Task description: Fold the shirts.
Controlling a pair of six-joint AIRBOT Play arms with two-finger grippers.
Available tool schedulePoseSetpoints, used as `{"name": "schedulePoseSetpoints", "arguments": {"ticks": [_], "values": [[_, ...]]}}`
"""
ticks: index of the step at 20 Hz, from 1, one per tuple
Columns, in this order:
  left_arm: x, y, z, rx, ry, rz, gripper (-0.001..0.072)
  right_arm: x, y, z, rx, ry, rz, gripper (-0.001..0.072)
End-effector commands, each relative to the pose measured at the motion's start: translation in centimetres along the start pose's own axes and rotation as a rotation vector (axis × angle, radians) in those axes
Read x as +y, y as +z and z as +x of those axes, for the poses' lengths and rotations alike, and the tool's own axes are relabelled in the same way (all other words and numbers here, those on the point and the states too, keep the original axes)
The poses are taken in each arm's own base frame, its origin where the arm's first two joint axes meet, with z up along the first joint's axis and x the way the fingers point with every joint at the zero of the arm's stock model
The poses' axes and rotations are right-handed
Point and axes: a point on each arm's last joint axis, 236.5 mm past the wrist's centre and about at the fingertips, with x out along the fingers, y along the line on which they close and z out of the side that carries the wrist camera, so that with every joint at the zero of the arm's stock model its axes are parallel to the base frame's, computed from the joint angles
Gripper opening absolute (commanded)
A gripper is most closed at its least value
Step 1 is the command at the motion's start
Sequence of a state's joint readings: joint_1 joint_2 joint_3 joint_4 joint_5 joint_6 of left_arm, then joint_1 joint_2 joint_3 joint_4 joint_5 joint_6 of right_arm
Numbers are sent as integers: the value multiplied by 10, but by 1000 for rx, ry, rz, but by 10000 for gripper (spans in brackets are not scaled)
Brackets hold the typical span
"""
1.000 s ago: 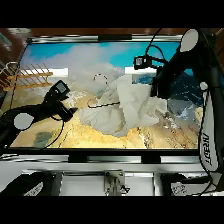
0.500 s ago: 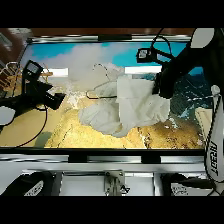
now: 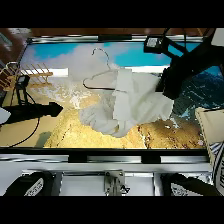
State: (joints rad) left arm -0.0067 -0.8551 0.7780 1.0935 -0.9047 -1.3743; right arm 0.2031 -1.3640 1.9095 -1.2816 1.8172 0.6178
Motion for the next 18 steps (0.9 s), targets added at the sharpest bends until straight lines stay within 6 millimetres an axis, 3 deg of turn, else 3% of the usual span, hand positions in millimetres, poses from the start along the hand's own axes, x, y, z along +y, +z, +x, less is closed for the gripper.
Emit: {"name": "schedulePoseSetpoints", "arguments": {"ticks": [1, 8, 12, 18], "values": [[-30, -32, 25, 59, -174, -253, 709, 6, 4, -20, -32, -46, 64, 77], [-93, -28, 76, 8, -318, -454, 709, 15, 5, -40, -63, -86, 113, 77], [-112, -20, 112, -21, -323, -512, 707, 15, 5, -40, -65, -85, 133, 77], [-138, 28, 168, 8, -363, -451, 707, 15, 5, -40, -64, -86, 137, 77]]}}
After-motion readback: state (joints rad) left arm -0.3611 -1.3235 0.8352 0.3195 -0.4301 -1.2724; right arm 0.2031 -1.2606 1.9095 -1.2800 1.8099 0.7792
